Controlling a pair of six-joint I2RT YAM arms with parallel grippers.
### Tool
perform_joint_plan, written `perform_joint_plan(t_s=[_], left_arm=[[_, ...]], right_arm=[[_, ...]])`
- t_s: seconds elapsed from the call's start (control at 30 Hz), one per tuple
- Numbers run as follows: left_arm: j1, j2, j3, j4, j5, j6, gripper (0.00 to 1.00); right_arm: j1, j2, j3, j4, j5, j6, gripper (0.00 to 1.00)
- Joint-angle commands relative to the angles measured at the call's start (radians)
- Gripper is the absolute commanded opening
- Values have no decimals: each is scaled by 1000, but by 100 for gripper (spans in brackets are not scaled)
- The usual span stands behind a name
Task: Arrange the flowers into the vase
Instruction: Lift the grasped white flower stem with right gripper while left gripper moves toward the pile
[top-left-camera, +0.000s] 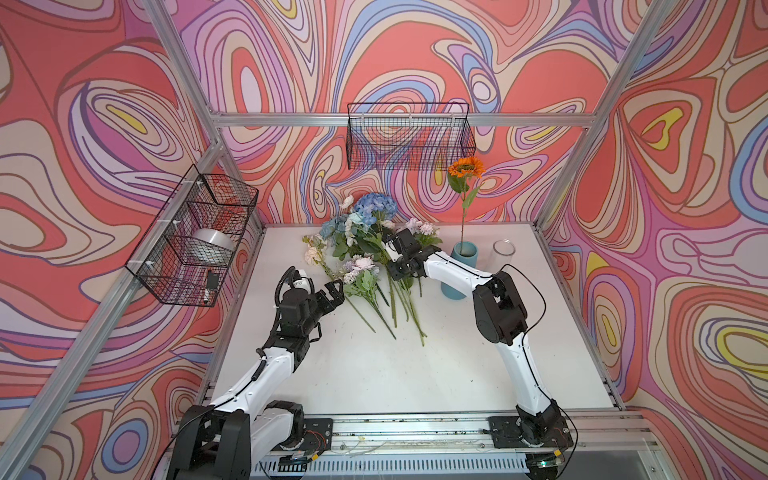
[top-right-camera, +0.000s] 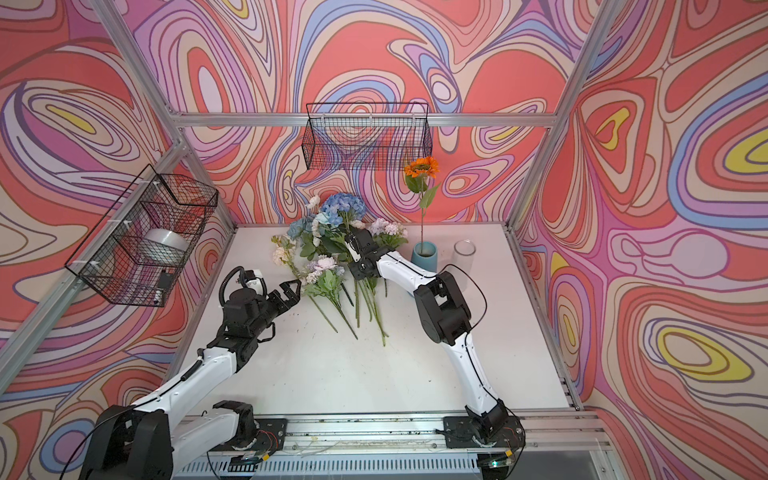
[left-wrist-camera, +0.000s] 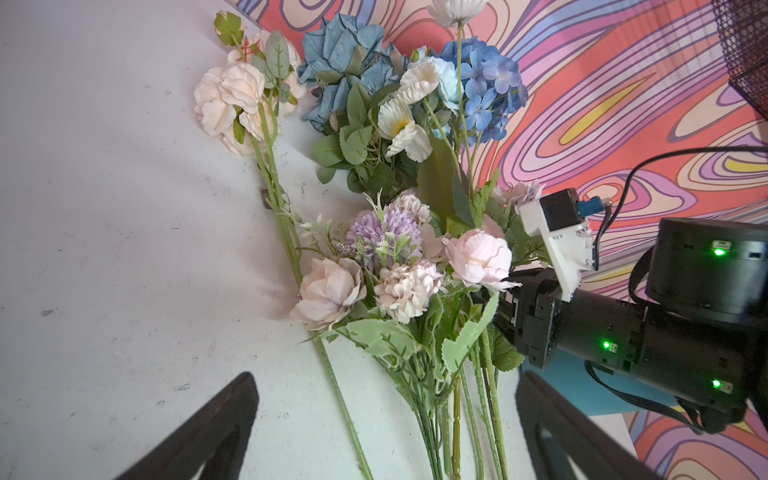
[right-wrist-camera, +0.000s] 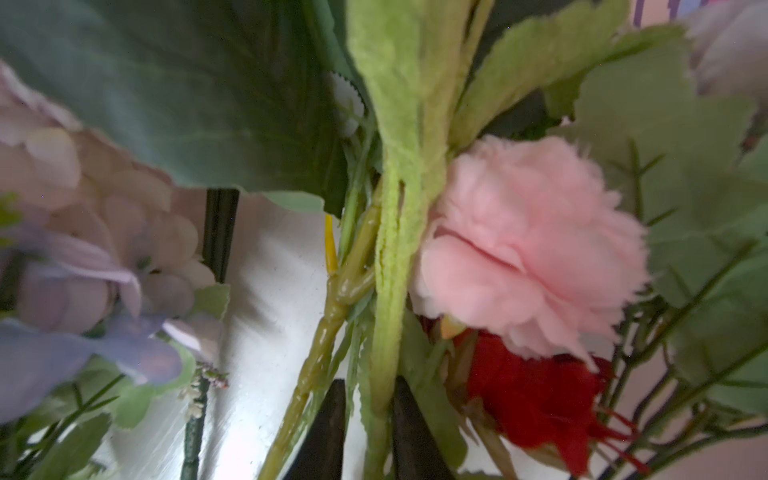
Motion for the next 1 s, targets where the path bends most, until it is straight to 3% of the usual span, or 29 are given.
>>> perform_joint_plan(t_s=[0.0, 0.13, 0.43, 0.73, 0.97], left_arm=[[7, -23, 16, -8, 2, -8, 100], [7, -26, 15, -5, 4, -9, 100], [8, -25, 10, 58, 75, -5, 100], [-4, 7, -62, 389, 333, -68, 94], [-134, 108, -54, 495, 418, -68, 85]], right_arm=[[-2, 24, 26, 9, 45, 7, 24], [-2, 13, 18, 15, 38, 17, 0], [-1, -118, -68, 80, -32, 70, 0], [-2, -312, -216, 197, -191, 192, 0], [-2, -364, -333, 344, -252, 254, 0]])
